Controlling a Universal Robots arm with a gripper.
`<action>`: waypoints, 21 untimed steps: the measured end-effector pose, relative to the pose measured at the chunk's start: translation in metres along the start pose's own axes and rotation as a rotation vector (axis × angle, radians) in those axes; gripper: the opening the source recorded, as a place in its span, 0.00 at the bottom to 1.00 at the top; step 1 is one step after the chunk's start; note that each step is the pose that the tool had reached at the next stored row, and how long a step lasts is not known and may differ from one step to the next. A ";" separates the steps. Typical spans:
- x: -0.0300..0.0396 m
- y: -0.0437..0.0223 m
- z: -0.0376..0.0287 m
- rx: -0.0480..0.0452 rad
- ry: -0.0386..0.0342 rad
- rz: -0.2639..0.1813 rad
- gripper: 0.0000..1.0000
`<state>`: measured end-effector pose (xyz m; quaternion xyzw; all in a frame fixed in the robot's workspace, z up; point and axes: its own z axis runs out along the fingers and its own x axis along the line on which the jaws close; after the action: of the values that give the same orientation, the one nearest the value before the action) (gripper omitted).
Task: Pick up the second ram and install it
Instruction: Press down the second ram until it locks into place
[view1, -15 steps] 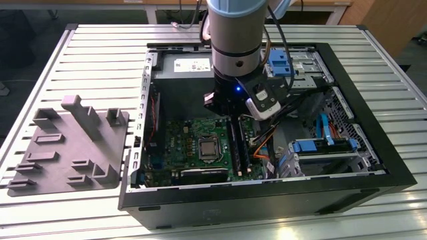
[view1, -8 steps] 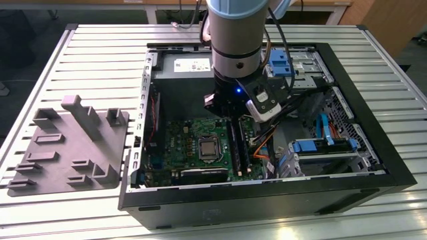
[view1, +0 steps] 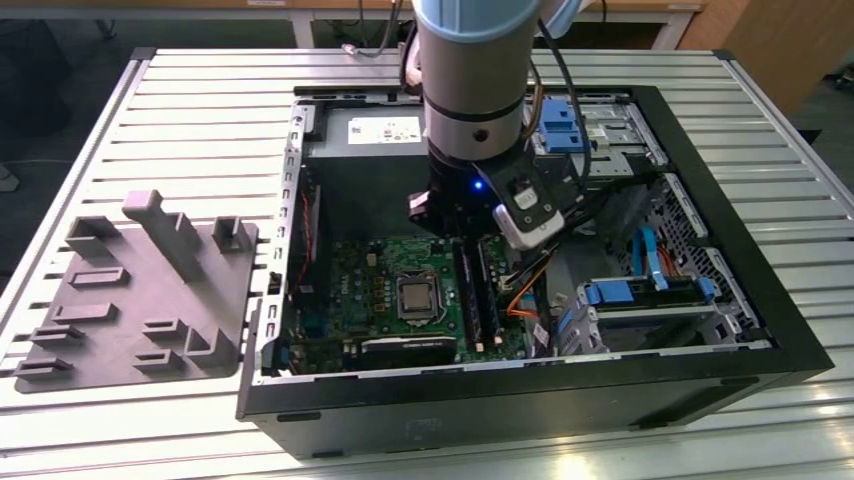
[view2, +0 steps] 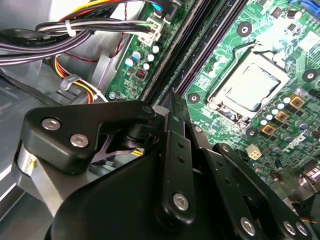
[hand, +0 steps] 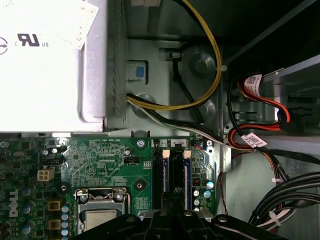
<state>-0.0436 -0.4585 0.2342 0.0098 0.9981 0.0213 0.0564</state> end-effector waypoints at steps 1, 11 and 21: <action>0.0000 -0.0004 0.0000 0.0000 0.0000 0.000 0.11; -0.0001 -0.0053 -0.0002 0.0000 0.0000 0.000 0.11; -0.0003 -0.0108 -0.0004 -0.0001 -0.0001 0.000 0.11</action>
<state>-0.0436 -0.4693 0.2341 0.0098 0.9981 0.0213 0.0564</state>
